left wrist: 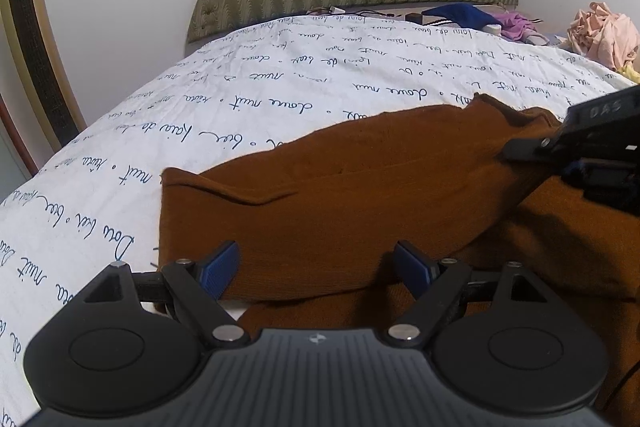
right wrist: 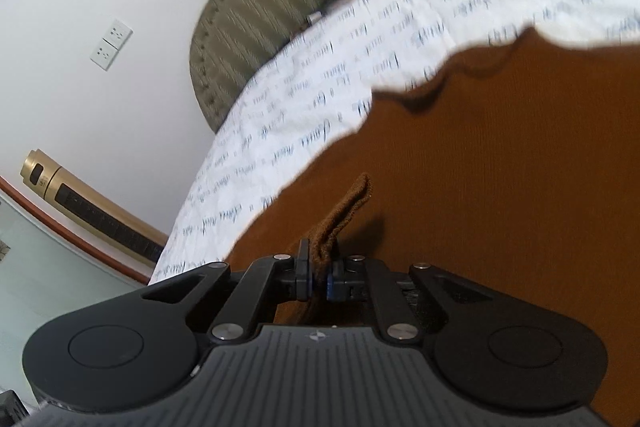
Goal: Fold small clothes
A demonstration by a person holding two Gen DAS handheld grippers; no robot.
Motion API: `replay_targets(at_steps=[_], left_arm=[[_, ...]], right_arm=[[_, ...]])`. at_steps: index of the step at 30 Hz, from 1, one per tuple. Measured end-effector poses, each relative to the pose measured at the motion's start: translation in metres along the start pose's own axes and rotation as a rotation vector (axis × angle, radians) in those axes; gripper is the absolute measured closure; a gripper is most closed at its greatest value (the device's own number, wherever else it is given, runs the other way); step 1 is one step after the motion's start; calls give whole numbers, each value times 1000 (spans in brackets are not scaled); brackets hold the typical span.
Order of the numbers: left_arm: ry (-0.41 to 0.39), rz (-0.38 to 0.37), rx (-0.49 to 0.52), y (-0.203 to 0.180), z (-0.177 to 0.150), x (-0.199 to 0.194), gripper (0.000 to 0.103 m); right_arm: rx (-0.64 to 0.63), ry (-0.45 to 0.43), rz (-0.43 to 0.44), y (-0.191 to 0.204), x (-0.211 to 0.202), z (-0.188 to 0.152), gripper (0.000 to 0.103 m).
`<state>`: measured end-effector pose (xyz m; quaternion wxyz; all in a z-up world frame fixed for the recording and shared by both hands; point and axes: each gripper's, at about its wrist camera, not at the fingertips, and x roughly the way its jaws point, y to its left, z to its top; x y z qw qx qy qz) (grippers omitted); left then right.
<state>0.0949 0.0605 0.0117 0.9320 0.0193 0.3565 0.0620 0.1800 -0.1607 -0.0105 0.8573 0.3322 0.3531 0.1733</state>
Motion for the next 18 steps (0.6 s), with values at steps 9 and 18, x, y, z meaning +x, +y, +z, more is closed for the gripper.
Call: replay_targets(at_steps=[9,18], left_arm=[[24,-8,-18,0,4,3,19],[54,-36,-18,-6,2,8,19]], right_arm=[[-122,-163,-168,-5,-34,29,92],[-41,-343,-280,-51,-100,30,92]])
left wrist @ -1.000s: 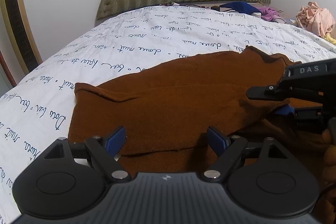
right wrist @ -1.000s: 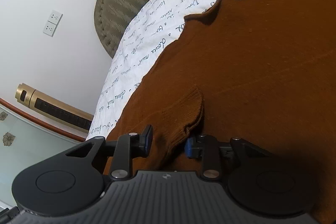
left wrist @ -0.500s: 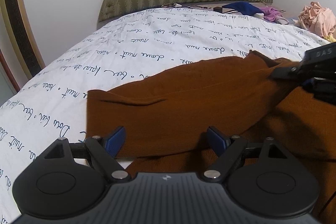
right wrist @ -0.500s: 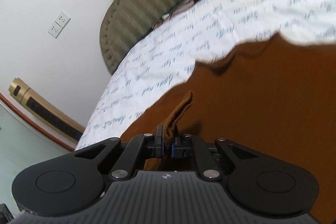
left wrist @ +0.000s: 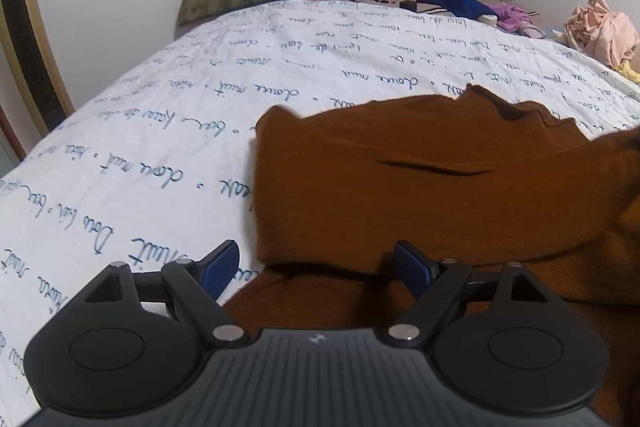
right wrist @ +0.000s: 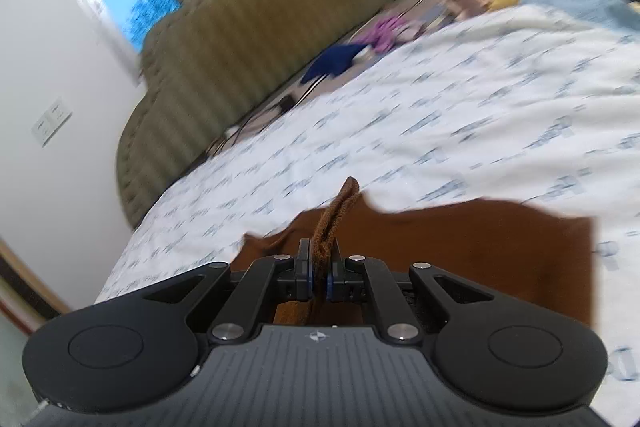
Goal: Fold small clothes
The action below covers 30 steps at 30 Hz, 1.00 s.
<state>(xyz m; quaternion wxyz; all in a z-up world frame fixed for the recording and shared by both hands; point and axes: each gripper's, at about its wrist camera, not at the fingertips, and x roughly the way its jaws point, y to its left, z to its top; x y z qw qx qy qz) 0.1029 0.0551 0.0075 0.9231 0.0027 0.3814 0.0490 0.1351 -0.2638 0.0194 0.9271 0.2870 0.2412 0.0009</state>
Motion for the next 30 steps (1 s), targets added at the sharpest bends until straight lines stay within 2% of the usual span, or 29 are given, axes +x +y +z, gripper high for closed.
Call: replay_targets(at_steps=[4,11,20,22,24,28,30], left_arm=[[7,-8,0,-2,-1,1,18],[24,-12,5,-2,-4,1,18],[33,-9,5,0,-7,1,18],[35,-8,4,0,-7,1,18],[39,-11,3,0,-8,1,18],[41,-10,10,-1,-10,1,18],[42,-11,10,-1,-10,1,18]], right_arm=[[5,-37,-43,-17,-11,1,92],[30,-37,-118,-47,-17,-8,92],[16,-46,-194,-61,-27,-20,91],[31,-22,-197,-65,-25,-21,86],[44,-16,-205,-69,-27,-23,86],[-33,-109,-297,-62,-43,-27,78],[-107,-137,-301,-52,-49,-29,76]])
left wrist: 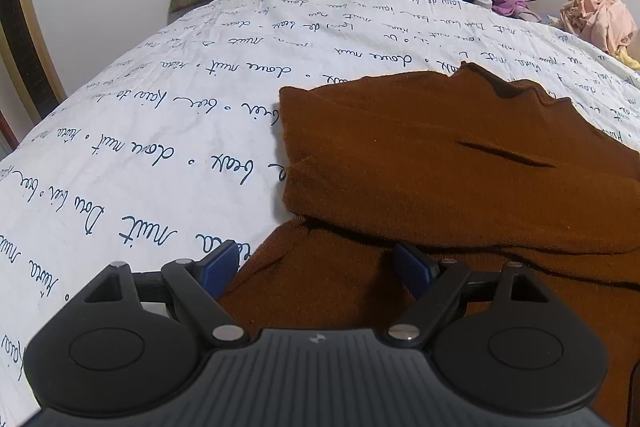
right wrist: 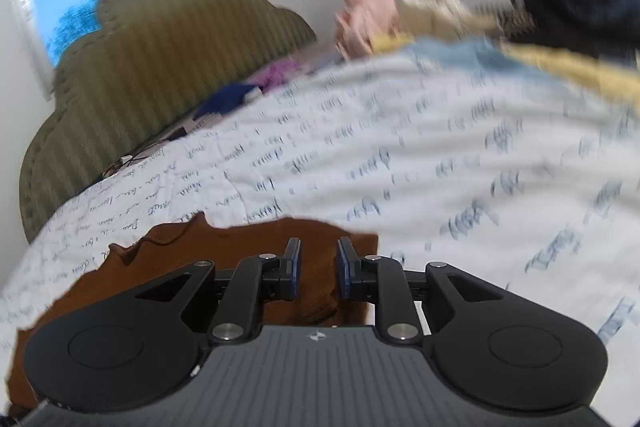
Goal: Fold small clothes
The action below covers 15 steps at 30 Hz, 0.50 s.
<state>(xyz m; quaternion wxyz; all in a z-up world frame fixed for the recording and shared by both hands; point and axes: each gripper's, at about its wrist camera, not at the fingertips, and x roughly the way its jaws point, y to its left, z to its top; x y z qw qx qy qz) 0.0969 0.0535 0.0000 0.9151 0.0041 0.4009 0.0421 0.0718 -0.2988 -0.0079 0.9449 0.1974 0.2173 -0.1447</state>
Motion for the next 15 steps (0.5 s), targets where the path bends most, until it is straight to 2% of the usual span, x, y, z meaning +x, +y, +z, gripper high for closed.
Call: replay_targets(at_steps=[1,2,4,5,6,10,12,14,15], left_arm=[[1,-1,-1,0,0,0,18],[2,-3,-2,0,0,0,18],[2,-5,-5,0,-1,0,18],[5,-5,-5,0,-2,0,18],[8,-6,-5,0,-2,0,18],[5,-9,-1,1,-5,-2,18],[5,-10,0,2,-5,-3,18],[6,-16,-8,3,-6,-4,18],[6,-22,-12,3,-6,-5,18]], right_arm=[[-35,8,28,6,-2,-1,72],[-58,31,68,10,-3,-2,62],[-85,118,177,18,0,-8,48],[-94,179,212,21,5,-12,46],[-101,224,209,24,9,-16,46],[-118,213,154,28,6,-20,44],[-93,199,193,28,-3,-17,39],[-95,193,228,29,-11,-16,30],[-109,189,230,31,-17,-17,30]])
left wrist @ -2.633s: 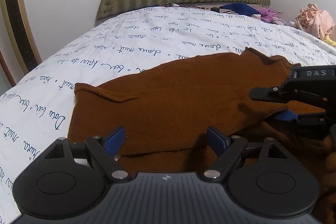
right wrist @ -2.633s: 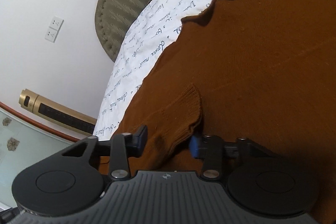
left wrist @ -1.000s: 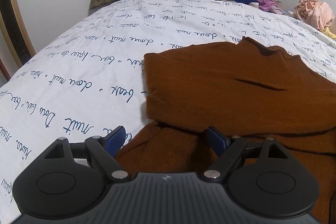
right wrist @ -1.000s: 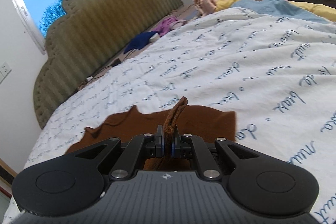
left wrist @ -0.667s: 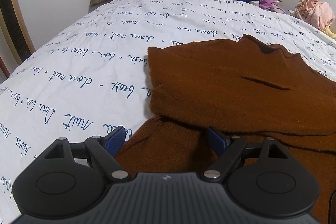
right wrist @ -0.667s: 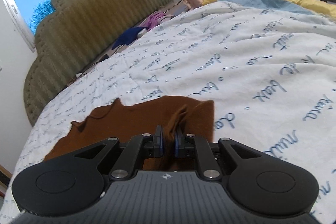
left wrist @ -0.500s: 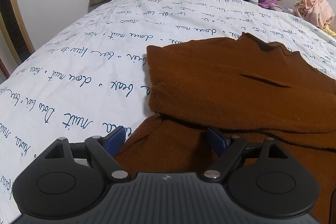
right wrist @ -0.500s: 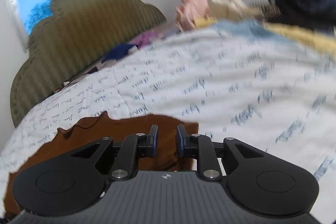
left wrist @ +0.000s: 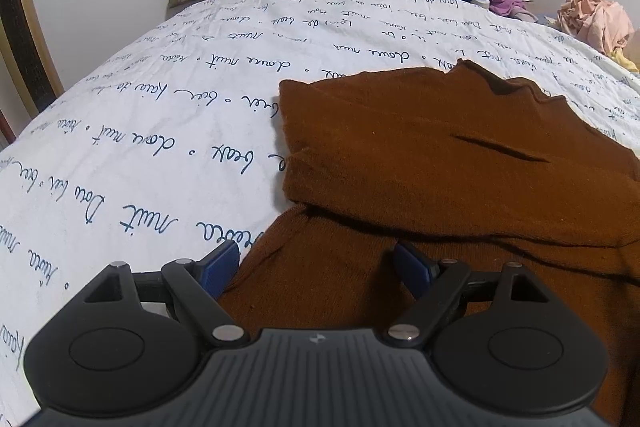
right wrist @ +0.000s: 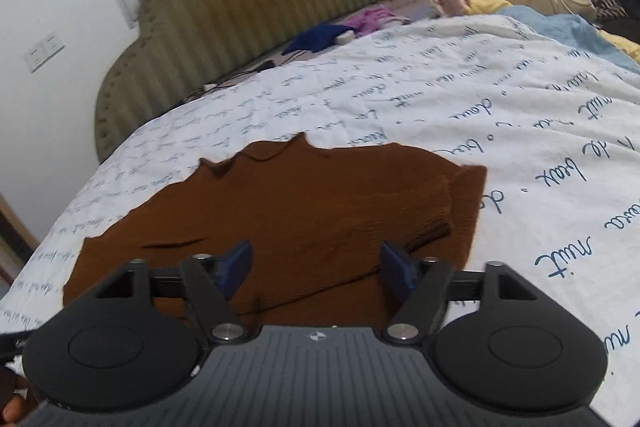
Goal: Fold small clothes
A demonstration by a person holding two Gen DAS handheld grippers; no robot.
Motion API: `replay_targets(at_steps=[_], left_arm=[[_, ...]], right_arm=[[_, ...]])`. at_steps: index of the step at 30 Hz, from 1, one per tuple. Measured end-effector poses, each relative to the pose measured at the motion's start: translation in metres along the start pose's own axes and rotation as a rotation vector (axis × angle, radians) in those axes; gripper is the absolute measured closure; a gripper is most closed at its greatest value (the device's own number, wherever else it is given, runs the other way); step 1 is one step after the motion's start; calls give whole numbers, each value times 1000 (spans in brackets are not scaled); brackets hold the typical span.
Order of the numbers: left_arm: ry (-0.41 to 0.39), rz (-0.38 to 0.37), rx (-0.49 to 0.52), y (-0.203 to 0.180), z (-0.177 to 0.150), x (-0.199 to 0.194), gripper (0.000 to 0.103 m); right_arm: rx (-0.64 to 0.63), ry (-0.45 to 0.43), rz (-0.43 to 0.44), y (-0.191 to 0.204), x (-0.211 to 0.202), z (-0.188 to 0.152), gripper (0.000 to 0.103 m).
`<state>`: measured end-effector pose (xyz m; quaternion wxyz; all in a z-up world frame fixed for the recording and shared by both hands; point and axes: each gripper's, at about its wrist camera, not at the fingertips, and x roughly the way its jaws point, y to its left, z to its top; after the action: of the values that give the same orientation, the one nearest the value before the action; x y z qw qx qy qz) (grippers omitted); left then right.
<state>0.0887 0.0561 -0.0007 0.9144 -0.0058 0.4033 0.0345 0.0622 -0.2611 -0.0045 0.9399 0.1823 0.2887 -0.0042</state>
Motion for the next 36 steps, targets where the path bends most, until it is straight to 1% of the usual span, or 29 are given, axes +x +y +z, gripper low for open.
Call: replay_targets(at_steps=[2,4,7,10,12,15,18,19,22,26,27,31,36], left_arm=[[-3,-11,5,0,-2,-2,18],[-13,-18,20,0,-6,-5,18],[-35,-38,40,2,-14,-11,18],[-57,-56,51,4,-23,-17,18],[-69,-65,59,5,-30,-20,18],[-90,-81,66,8,-39,-23,18],[-116,-90,56,10,-48,-24,10],[-120,-92,56,10,-50,-24,10],[-135,-87,71,9,-55,-24,9],[-140,-79,87,6,-57,-22,5],[-143,-76,91,6,-58,-21,3],[-153,-70,96,5,-60,-21,3],[-153,-71,92,5,-61,-20,1]], right_arm=[[-36,-14,-6,5,-7,-5,30],[-43,-28,0,6,-15,-10,27],[12,-42,26,1,-23,-19,24],[68,-34,23,-1,-29,-32,23],[70,-27,18,0,-32,-40,22],[53,-21,16,6,-37,-51,17],[51,-11,20,7,-39,-61,15],[48,-7,16,7,-40,-66,14],[19,-6,-7,6,-41,-76,14],[-12,-9,-7,10,-42,-81,5],[-18,-10,-7,10,-41,-82,5],[-79,-9,-32,19,-38,-87,0],[-124,6,-64,26,-34,-87,0]])
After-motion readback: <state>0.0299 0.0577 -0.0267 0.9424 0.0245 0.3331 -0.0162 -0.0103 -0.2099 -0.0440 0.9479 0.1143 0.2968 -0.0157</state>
